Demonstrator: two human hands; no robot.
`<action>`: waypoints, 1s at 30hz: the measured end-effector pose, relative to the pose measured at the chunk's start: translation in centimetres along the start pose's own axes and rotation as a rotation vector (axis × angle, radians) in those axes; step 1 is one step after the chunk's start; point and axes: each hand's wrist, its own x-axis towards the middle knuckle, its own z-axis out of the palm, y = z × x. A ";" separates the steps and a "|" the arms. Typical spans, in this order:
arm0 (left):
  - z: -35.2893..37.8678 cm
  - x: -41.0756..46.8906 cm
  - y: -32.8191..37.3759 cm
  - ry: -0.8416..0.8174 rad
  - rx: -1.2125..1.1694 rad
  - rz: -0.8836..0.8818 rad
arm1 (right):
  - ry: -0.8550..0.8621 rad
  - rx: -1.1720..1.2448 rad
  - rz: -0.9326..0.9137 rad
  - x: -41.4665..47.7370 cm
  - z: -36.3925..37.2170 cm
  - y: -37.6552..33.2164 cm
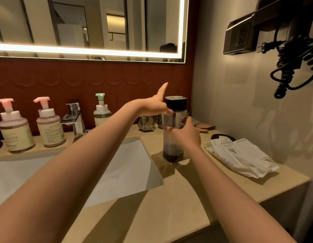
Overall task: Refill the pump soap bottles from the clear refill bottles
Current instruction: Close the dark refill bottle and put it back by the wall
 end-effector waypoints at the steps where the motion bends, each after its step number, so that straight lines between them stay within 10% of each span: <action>1: 0.7 0.2 -1.0 0.000 -0.050 -0.056 | 0.008 -0.004 0.019 0.4 -0.2 0.2; 12: 9.8 6.1 -3.6 -0.141 -0.478 -0.203 | -0.003 0.118 0.197 7.5 -1.9 2.6; 30: 16.0 13.0 -2.2 0.029 -0.412 -0.072 | -0.008 0.111 0.244 12.5 -6.7 7.2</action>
